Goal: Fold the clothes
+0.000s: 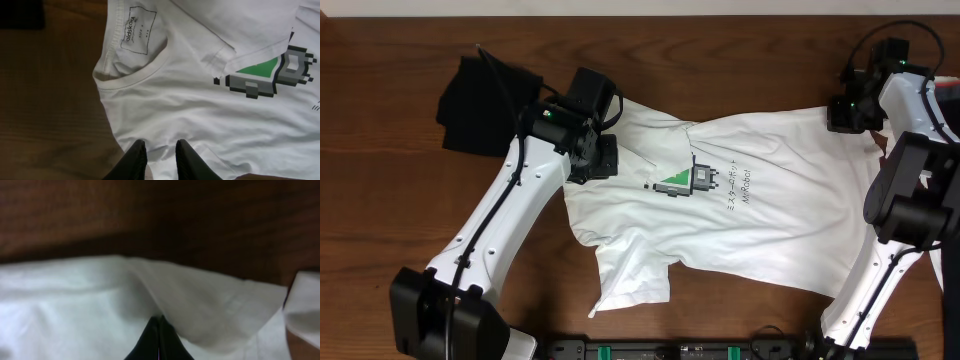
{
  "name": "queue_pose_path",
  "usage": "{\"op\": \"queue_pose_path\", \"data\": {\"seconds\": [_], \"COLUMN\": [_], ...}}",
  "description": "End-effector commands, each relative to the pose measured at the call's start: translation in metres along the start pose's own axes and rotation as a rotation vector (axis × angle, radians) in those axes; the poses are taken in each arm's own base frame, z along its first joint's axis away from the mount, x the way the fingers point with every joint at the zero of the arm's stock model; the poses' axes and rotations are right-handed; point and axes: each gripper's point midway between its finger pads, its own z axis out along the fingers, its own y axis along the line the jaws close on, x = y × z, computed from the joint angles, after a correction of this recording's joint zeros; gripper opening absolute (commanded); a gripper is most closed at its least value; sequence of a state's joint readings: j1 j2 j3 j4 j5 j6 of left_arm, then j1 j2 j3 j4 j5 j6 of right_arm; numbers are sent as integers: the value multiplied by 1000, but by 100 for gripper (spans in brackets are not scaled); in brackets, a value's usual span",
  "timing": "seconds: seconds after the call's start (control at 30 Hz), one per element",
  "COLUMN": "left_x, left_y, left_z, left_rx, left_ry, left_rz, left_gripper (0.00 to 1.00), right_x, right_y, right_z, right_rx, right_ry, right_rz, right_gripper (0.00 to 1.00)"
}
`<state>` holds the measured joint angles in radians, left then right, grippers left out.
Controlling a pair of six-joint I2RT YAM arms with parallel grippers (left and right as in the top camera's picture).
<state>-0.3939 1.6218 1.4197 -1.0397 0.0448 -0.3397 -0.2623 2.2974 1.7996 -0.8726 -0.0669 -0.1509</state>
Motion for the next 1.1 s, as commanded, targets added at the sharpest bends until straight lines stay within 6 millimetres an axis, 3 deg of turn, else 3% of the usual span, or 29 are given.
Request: {"op": "queue_pose_path", "data": {"seconds": [0.0,0.3,0.5,0.63,0.7,0.77,0.83,0.87,0.93,1.07], "left_x": [1,1,-3,-5,-7,-10,-14,-17,-21,-19], "left_y": [3,3,6,9,8,7,5,4,1,-11], "left_z": [5,5,5,5,5,5,5,5,5,9], "left_rx": [-19,-20,-39,-56,-53,-47,-39,-34,-21,6], "left_ry": [12,12,-7,-17,-24,-37,-56,-65,-80,-72], "left_rz": [5,5,5,11,13,12,12,11,24,71], "left_gripper": [23,23,24,29,29,30,30,30,30,30], "right_x": [-6,-35,-60,-74,-78,-81,-80,-77,-71,-61], "right_y": [-6,-11,-15,-16,-18,-20,-22,-23,-24,-25], "right_z": [8,6,0,-20,-40,-60,-76,-83,-92,-92], "right_rx": [22,47,67,73,77,82,85,85,85,81], "right_ry": [-27,-147,-252,-296,-308,-324,-331,-330,-316,-277], "right_rz": [24,20,15,20,23,27,32,35,40,48], "right_gripper": [1,4,12,22,32,51,62,71,99,99]}}
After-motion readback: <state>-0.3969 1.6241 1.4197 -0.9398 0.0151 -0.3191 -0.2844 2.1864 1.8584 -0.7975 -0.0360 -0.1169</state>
